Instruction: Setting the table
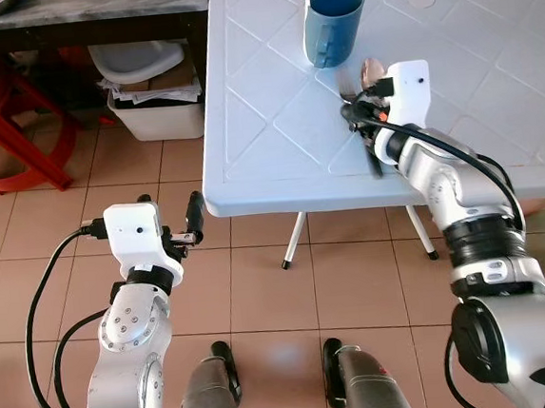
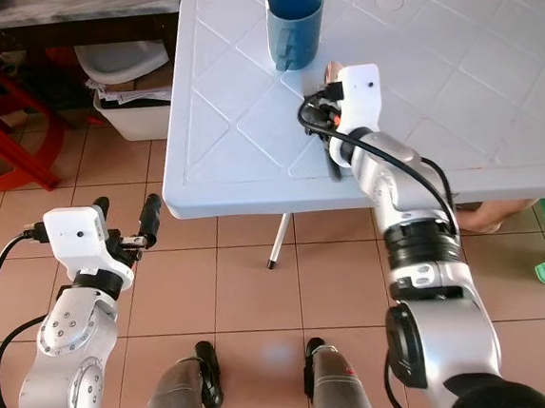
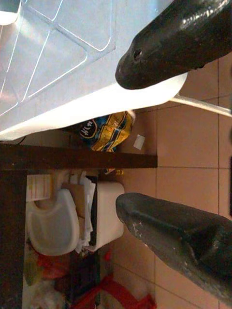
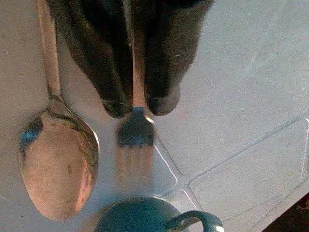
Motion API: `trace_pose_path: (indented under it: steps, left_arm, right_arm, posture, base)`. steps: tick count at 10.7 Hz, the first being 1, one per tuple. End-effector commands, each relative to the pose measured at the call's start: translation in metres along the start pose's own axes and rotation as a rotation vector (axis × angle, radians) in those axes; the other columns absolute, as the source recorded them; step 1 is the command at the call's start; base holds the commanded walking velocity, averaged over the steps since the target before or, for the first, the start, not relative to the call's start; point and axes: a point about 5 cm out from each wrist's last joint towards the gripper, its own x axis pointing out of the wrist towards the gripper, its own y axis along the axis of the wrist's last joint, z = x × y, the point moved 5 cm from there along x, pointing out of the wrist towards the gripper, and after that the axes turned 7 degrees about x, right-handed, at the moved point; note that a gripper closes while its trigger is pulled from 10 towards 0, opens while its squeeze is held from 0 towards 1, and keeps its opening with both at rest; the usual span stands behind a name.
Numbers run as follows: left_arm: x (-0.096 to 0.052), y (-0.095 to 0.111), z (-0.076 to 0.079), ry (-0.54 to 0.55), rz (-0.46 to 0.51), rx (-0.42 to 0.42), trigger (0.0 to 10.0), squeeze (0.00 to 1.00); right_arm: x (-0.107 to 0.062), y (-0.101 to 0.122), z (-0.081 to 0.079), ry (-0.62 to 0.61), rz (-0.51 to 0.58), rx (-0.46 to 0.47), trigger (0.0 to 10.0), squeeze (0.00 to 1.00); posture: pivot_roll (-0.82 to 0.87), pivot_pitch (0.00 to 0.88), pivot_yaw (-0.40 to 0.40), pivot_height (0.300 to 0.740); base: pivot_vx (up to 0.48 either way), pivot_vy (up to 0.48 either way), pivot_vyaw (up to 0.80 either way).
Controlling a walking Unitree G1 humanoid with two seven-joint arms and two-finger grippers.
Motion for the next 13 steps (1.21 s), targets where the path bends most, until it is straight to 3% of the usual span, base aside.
trace_pose_path:
  steps: [1,5,10,11,13]
  left_arm:
    - [-0.003,-0.007,0.000,-0.006,-0.029,-0.002,10.0,0.00]
    - [-0.005,-0.011,-0.002,0.007,-0.045,-0.021,10.0,0.00]
    - [0.003,-0.018,-0.009,0.053,-0.056,-0.033,10.0,0.00]
    - [0.008,-0.014,-0.008,0.049,-0.033,-0.048,10.0,0.00]
    - [0.013,-0.014,-0.005,0.057,-0.026,-0.064,10.0,0.00]
  right_arm:
    - [-0.006,-0.065,0.012,-0.039,-0.228,0.056,0.0,0.00]
    - [-0.015,-0.073,0.001,-0.067,-0.181,0.163,0.0,0.00]
    - [-0.032,-0.088,-0.012,-0.120,-0.119,0.162,0.0,0.00]
    - [-0.034,-0.080,-0.020,-0.093,-0.067,0.072,10.0,0.00]
    - [-0.036,-0.071,-0.021,-0.109,0.000,-0.017,10.0,0.00]
  posture:
    - [0.03,0.301,0.027,0.740]
    - [0.03,0.290,0.022,0.740]
    - [0.01,0.273,0.020,0.740]
    - [0.00,0.264,0.015,0.740]
    - [0.00,0.262,0.009,0.740]
  base:
    - [0.000,0.000,0.00]
    - [0.000,0.000,0.00]
    - [0.000,0.447,0.00]
    - [0.000,0.476,0.00]
    - [0.000,0.459,0.00]
